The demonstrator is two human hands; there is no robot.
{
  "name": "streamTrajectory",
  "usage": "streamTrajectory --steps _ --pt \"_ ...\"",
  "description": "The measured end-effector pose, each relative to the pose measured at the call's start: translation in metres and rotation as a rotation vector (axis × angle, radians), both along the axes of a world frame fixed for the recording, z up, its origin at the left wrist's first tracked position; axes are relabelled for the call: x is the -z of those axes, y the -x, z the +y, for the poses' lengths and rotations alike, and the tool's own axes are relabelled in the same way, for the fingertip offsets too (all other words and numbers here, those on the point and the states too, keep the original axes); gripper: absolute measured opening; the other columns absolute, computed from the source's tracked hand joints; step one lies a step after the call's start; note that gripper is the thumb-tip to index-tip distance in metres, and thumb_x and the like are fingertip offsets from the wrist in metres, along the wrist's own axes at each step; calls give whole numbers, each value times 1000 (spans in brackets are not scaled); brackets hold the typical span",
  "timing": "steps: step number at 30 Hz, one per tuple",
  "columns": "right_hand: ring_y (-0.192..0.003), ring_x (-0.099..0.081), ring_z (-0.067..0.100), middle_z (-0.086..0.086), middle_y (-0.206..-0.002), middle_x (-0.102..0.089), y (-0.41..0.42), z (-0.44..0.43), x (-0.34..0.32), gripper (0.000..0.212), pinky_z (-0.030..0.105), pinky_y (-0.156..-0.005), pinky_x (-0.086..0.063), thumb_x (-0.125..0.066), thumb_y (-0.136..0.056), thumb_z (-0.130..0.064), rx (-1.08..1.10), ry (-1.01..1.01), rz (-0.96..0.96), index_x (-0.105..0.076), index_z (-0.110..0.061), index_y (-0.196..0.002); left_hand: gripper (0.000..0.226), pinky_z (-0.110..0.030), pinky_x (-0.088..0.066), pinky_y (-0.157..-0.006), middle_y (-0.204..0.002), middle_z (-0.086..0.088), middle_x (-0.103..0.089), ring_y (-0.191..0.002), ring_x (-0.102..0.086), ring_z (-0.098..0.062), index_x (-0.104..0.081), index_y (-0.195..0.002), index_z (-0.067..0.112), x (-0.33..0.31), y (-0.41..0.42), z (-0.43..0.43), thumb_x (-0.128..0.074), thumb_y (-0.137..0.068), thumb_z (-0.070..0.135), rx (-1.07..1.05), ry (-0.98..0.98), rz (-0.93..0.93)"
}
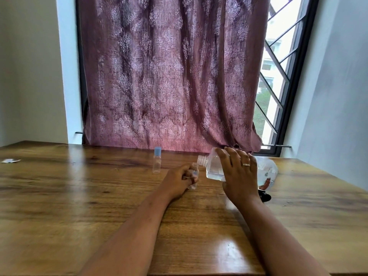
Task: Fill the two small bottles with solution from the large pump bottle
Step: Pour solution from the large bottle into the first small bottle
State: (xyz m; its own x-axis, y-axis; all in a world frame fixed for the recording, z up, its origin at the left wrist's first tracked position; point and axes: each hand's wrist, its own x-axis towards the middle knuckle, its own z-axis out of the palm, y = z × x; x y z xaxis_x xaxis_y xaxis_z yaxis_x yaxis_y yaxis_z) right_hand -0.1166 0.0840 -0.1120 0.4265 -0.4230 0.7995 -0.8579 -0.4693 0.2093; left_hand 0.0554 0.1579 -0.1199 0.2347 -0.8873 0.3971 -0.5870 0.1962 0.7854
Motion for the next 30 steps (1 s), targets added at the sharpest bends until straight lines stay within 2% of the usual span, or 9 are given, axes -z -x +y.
streamTrajectory --steps 5,10,12,15,17,23,30 --pt "-118 -49 34 6 -130 -52 1 2 -2 80 48 -102 -31 -58 -60 0 -27 11 -25 -38 -24 -135 46 3 -35 -67 -105 5 -59 -98 -53 -4 -51 -130 15 0 0 1 -63 -86 14 -7 -9 -11" --pt "-119 -48 34 6 -130 -52 0 1 -2 81 47 -102 -31 -59 -61 1 -30 9 -19 -39 -24 -135 46 9 -34 -65 -104 4 -58 -98 -52 -5 -51 -131 13 -2 1 1 -63 -86 11 -15 -8 -15" --pt "-118 -48 34 6 -130 -52 0 1 -3 79 47 -102 -30 -57 -61 1 -29 18 -21 -40 -23 -135 47 5 -35 -67 -104 5 -57 -98 -52 -5 -50 -131 13 -3 2 2 -63 -86 12 -13 -13 -20" --pt "-117 -49 34 7 -128 -53 0 2 -4 73 46 -102 -30 -51 -65 0 -30 44 -27 -42 -22 -134 46 -12 -36 -81 -104 6 -58 -98 -52 -5 -51 -131 14 -3 2 4 -63 -86 14 -5 -28 -16" --pt "-116 -50 34 7 -128 -54 -1 2 -4 71 47 -101 -30 -49 -66 -1 -31 59 -30 -43 -21 -134 45 -17 -36 -85 -104 6 -58 -98 -52 -5 -52 -130 14 -3 2 4 -64 -86 14 -8 -33 -15" --pt "-116 -50 35 7 -128 -54 -2 3 -3 78 46 -102 -29 -58 -61 1 -21 51 -25 -43 -21 -134 44 -17 -37 -84 -105 6 -60 -100 -55 -7 -54 -127 18 -2 1 2 -65 -85 16 -25 -49 -5" --pt "-117 -49 35 7 -129 -52 -4 4 -5 79 46 -103 -29 -59 -61 2 -10 51 -12 -43 -21 -134 45 -19 -34 -87 -113 2 -63 -102 -52 -6 -54 -128 27 -1 -1 1 -66 -85 23 -37 -78 -7"
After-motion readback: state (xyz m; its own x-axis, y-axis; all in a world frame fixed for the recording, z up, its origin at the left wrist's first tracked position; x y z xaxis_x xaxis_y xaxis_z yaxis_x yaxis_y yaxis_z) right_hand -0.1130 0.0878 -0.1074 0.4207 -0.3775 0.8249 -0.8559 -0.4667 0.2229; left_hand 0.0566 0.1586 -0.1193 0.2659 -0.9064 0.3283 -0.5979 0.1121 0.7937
